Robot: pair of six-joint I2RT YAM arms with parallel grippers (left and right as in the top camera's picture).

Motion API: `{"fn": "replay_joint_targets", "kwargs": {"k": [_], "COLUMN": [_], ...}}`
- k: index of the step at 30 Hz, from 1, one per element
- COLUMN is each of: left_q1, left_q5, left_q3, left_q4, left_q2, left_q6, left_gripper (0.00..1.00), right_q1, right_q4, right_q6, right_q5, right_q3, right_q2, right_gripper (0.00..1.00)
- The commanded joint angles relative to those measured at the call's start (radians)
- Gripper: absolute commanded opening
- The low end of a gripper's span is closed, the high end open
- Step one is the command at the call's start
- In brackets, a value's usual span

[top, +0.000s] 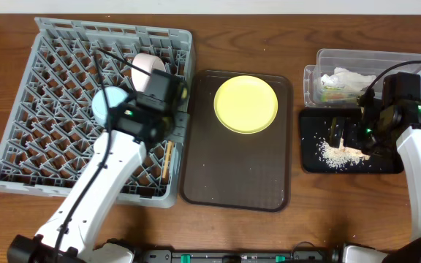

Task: Sort waste into correct bins and load items into the dishwasher
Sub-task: 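Insert the second chopstick into the dish rack with the left gripper, then reach the left gripper to the yellow plate rim and grip it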

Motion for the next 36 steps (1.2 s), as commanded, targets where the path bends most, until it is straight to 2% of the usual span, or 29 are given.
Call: {"fn": "replay_joint_targets", "kwargs": {"k": [1,2,6,11,15,20,25,36], "left_q1": [0.039,0.043,0.045,0.045,0.041,-0.003,-0.093,-0.205], "left_q5": [-0.001,-0.001,-0.001,-0.001,0.069,0.216,0.217,0.205], "left_q3": [0.021,0.021,0.021,0.030,0.054,0.055,0.081,0.369], "left_q4": [0.002,0.004,0.008,0.025,0.042,0.147,0.170,0.177], "left_q2": [0.024,0.034,0.081,0.072,0.027,-0.011,0.039,0.320], "left_q6": [0.059,0.059,0.058,0.058,0.059,0.059,0.077,0.128], "left_gripper": [0.06,0.06,0.17,0.51,0.63,0.65,0.65,0.68], "right_q1": [-0.006,-0.006,-0.006,-0.006,-0.006,-0.006,-0.006,-0.006], "right_q4": [-0.003,-0.003,-0.003,-0.004,-0.004,-0.004,-0.004,-0.003], "right_q6": [0.013,0.013,0.013,0.013,0.013,0.013,0.013,0.013], "right_q5": [-0.002,-0.002,-0.002,-0.002,-0.002,-0.002,-0.002,-0.002], "right_q3": [0.019,0.019,0.019,0.019,0.019,0.019,0.019,0.019], "right_q2": [-0.014,-0.014,-0.014,-0.014,-0.014,-0.014,-0.014,-0.014], "right_gripper": [0.99,0.99,0.99,0.99,0.99,0.99,0.99,0.99]}}
